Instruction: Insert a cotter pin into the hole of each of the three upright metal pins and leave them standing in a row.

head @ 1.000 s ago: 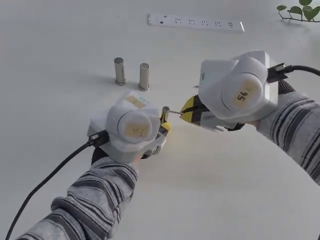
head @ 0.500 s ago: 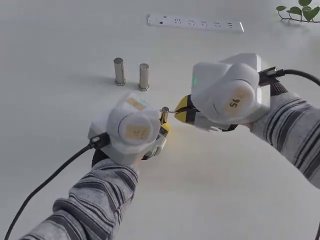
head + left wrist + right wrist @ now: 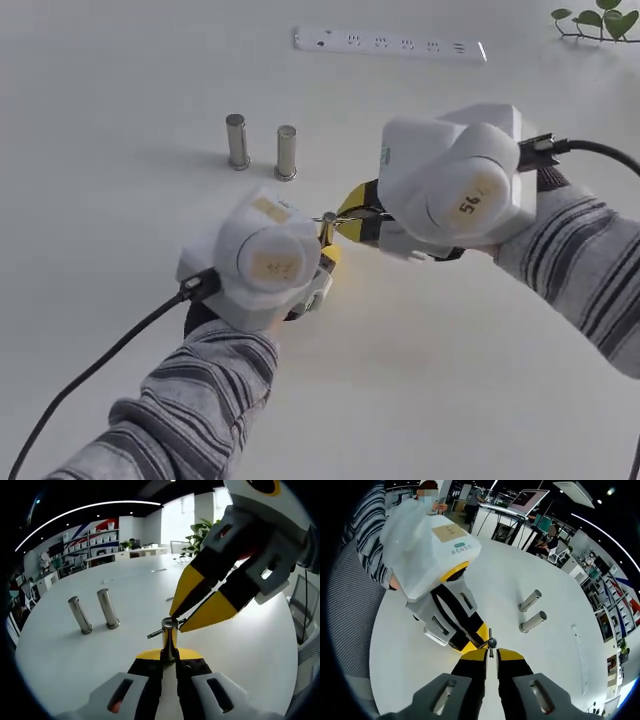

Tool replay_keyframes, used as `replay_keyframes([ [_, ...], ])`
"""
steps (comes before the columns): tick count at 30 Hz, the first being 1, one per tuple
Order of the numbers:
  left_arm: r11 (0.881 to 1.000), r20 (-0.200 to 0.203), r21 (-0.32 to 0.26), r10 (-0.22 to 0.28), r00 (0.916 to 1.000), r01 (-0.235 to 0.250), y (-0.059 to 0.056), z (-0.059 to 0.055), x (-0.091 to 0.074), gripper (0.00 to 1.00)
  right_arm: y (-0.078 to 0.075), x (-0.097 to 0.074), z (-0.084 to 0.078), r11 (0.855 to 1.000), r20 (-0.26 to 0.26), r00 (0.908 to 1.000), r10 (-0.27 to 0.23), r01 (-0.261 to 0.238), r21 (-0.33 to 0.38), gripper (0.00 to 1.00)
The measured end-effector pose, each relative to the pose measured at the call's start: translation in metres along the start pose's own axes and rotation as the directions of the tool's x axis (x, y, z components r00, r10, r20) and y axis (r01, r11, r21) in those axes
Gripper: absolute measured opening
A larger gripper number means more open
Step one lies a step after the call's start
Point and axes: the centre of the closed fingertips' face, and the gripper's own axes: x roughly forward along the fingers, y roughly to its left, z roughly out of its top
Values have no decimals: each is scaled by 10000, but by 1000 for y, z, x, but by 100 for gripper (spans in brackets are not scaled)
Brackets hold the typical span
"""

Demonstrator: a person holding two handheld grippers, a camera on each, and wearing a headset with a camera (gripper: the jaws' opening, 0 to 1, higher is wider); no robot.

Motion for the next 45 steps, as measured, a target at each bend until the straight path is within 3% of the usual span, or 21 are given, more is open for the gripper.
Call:
replay_keyframes([
  [9,10000,-12,-26,55,10000,-56,0,-1,0,5,1,-5,-9,9999,-218,9998,10,-8,106,1],
  [31,9999,-1,85,100,9999,-100,0,-1,0,5,1,-5,-6,9984,-54,9999,-109,112,554,0],
  [33,9999,2,85,83,10000,-83,0,-1,0,5,3,-4,-14,9926,-303,9995,-46,83,1214,3],
  [36,9999,-15,83,87,10000,-87,0,-1,1,5,2,-4,-16,9775,-37,9998,-190,194,2102,8],
  [38,9999,-2,81,83,10000,-83,0,-1,1,5,1,-6,-19,9594,19,9996,-270,254,2810,12],
  [41,9999,5,139,76,10000,-76,0,-1,0,5,-2,-10,-23,9429,86,9989,-460,406,3305,16],
  [42,9998,-9,175,82,10000,-82,1,-1,1,5,-2,-11,-24,9330,101,9987,-507,438,3572,17],
  [45,9998,-14,221,31,10000,-31,2,-1,1,5,-2,-11,-28,8766,389,9973,-619,357,4799,20],
])
